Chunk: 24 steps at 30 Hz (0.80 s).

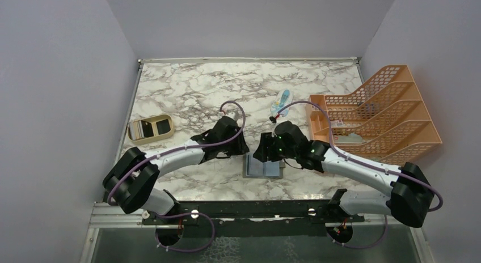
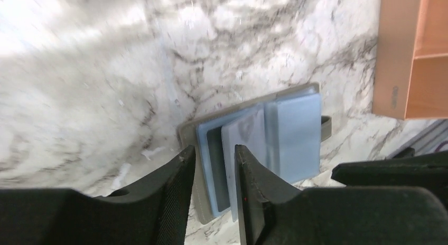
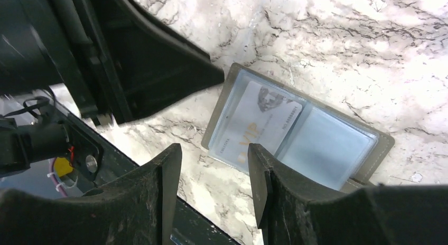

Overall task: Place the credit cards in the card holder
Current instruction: Turn over the card slot in the card holder, then pick up the credit card from the storage box.

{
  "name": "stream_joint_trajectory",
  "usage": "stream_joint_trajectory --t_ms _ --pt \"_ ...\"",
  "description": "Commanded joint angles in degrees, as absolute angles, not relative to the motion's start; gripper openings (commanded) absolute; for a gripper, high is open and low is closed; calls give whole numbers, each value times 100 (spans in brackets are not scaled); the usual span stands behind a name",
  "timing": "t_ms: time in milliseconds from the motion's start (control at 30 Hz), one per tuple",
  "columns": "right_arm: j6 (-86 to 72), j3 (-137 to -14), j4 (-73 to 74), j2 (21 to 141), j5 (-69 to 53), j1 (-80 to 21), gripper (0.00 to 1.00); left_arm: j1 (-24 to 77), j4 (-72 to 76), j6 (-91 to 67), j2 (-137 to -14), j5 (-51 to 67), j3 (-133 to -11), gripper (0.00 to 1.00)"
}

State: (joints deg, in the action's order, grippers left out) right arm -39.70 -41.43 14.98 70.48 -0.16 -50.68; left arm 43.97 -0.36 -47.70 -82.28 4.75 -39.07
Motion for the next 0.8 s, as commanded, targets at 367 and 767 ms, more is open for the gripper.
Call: stream_joint_trajectory --t_ms 367,767 --pt "-3585 -3867 1562 6383 71 -5102 50 2166 -2986 -2126 -7144 -2050 -5456 45" --pt "-3404 -3795 1450 6291 -196 -5104 50 247 -2771 -1096 -7241 -2664 -5546 45"
